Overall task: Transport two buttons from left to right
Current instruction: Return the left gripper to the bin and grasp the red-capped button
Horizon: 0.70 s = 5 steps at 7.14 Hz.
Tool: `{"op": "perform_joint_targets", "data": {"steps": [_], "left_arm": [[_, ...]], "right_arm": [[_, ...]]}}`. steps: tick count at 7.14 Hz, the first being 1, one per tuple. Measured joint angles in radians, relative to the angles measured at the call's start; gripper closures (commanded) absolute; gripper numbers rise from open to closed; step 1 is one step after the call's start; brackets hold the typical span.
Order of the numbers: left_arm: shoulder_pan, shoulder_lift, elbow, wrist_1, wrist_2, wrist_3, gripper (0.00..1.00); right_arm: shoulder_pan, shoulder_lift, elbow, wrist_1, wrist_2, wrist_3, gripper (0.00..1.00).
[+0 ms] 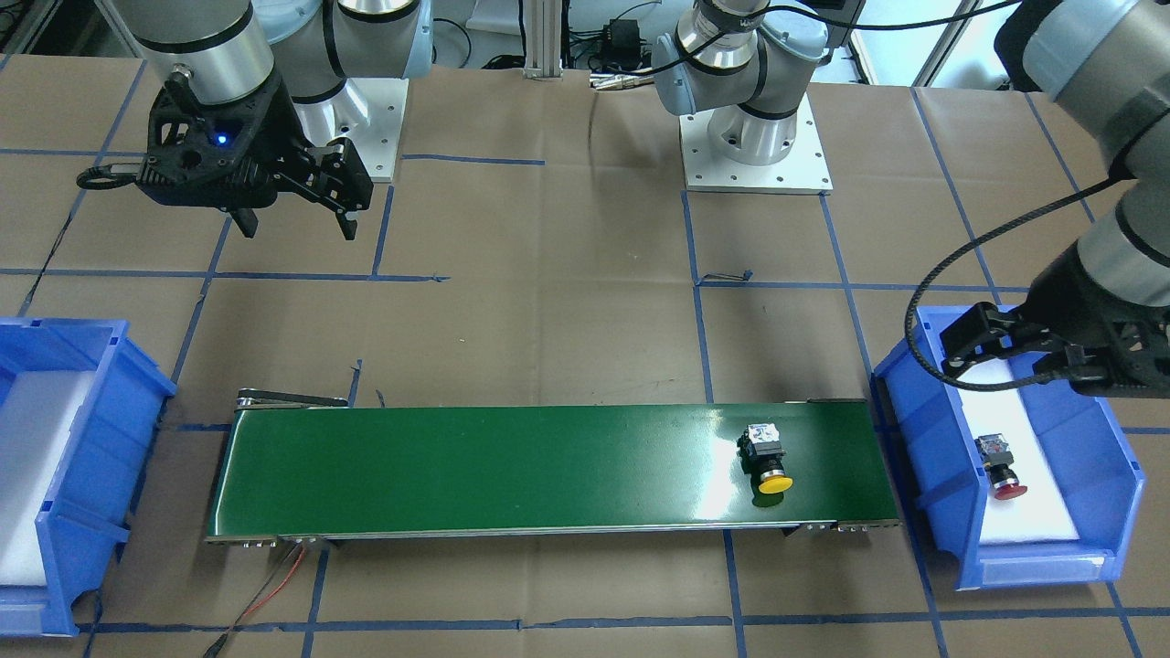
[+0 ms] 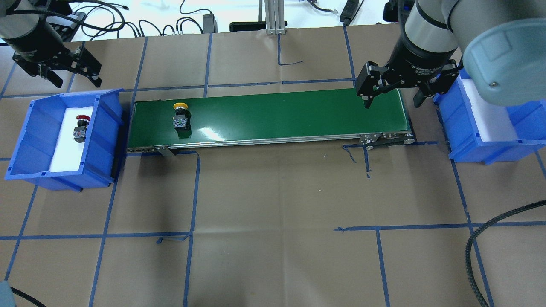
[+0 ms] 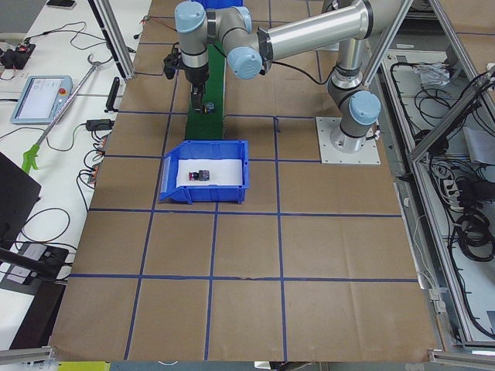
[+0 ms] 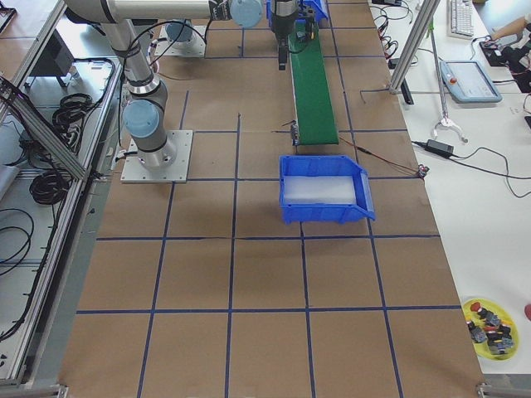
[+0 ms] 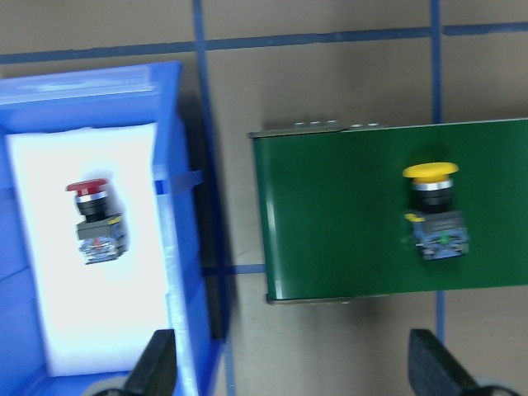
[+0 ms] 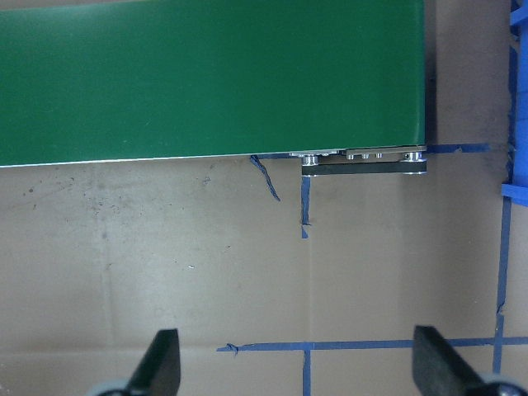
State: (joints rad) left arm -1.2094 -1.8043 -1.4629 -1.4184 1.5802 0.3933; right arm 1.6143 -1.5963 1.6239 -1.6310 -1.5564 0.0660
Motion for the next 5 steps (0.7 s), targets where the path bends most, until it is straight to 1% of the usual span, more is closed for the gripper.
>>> {"op": "perform_joint_targets", "data": {"steps": [3, 5], "left_arm": [[0.129, -0.040, 0.000, 0.034, 0.000, 0.160, 0.01], [0.175, -0.084, -0.014, 0.101, -0.003, 0.252, 0.01]], "right_arm": [[-0.002, 0.003, 0.001, -0.001, 0.000, 0.000, 0.00], [-0.021, -0.002, 0.001, -0.001, 0.001, 0.000, 0.00]]}}
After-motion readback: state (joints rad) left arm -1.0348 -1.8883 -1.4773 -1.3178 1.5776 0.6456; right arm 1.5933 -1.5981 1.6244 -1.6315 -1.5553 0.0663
